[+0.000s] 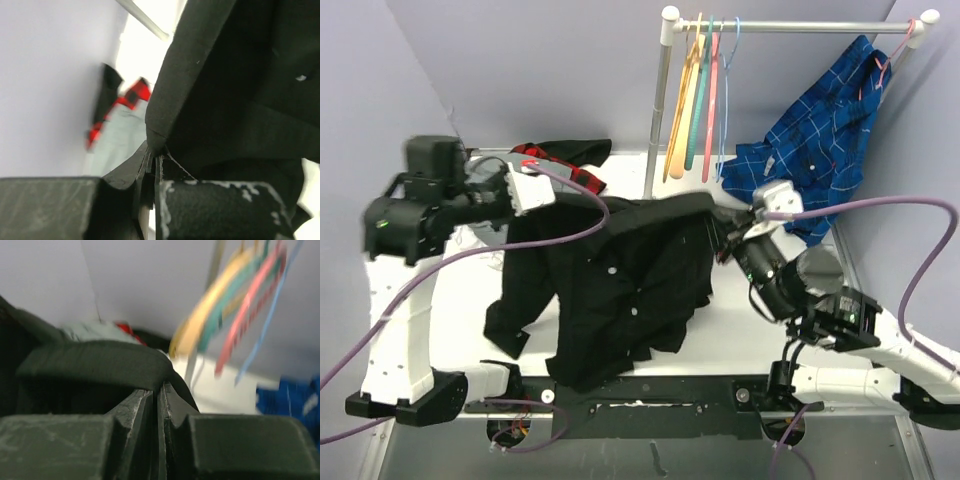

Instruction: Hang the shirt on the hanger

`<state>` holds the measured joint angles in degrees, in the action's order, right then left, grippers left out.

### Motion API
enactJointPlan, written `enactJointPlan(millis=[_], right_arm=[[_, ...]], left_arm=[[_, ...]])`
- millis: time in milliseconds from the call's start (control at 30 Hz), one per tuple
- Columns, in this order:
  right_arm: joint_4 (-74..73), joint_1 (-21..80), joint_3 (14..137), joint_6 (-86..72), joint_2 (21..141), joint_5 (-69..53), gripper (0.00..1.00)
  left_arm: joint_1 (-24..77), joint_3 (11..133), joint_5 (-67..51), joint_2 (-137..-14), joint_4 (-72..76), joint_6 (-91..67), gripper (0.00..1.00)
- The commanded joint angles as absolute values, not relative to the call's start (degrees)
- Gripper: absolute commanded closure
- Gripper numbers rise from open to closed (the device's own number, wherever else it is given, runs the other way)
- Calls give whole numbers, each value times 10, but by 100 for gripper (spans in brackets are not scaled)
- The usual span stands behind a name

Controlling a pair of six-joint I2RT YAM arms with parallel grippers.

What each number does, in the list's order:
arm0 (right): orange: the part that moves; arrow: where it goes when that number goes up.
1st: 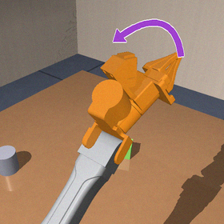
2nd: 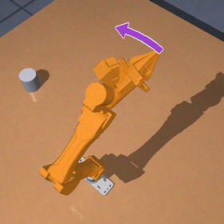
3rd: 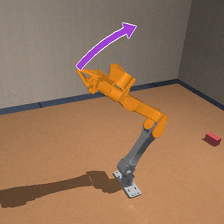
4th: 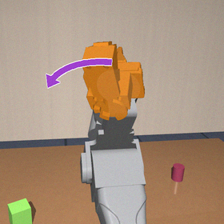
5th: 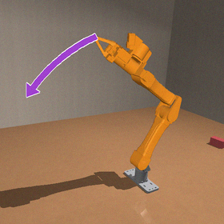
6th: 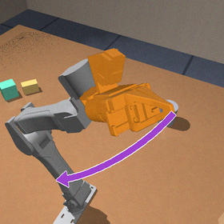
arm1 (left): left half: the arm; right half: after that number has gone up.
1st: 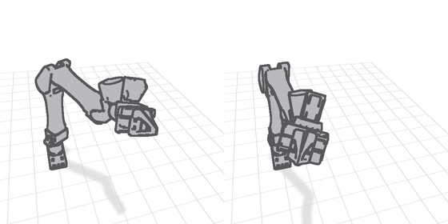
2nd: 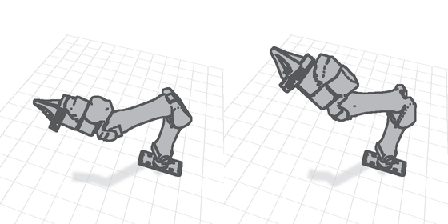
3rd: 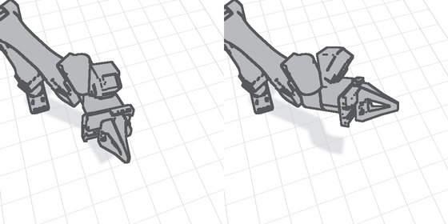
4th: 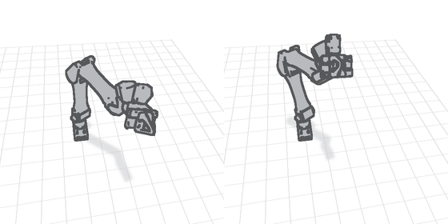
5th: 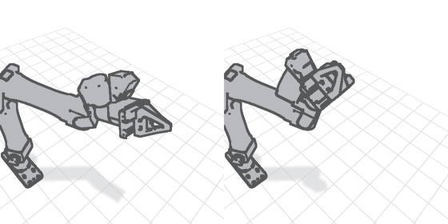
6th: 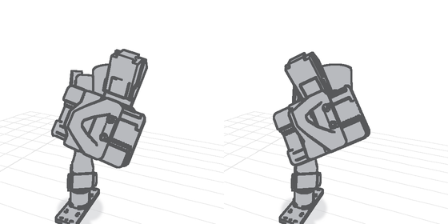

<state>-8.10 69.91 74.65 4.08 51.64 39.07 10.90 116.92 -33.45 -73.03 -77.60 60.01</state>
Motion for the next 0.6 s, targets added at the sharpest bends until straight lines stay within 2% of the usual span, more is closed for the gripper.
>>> enactJointPlan(millis=[0,133,267,400,567], right_arm=[[-256,702,615,-260,426,528,100],[-367,703,472,-525,387,499,100],[-380,703,390,-686,447,471,100],[-367,703,406,-702,525,539,100],[-275,667,423,-580,570,606,100]], left_arm=[[71,945,-365,-678,-631,545,100],[55,738,-401,-640,-555,512,100],[54,602,-416,-615,-474,458,100],[54,537,-381,-639,-376,415,100],[75,568,-327,-733,-303,410,100]])
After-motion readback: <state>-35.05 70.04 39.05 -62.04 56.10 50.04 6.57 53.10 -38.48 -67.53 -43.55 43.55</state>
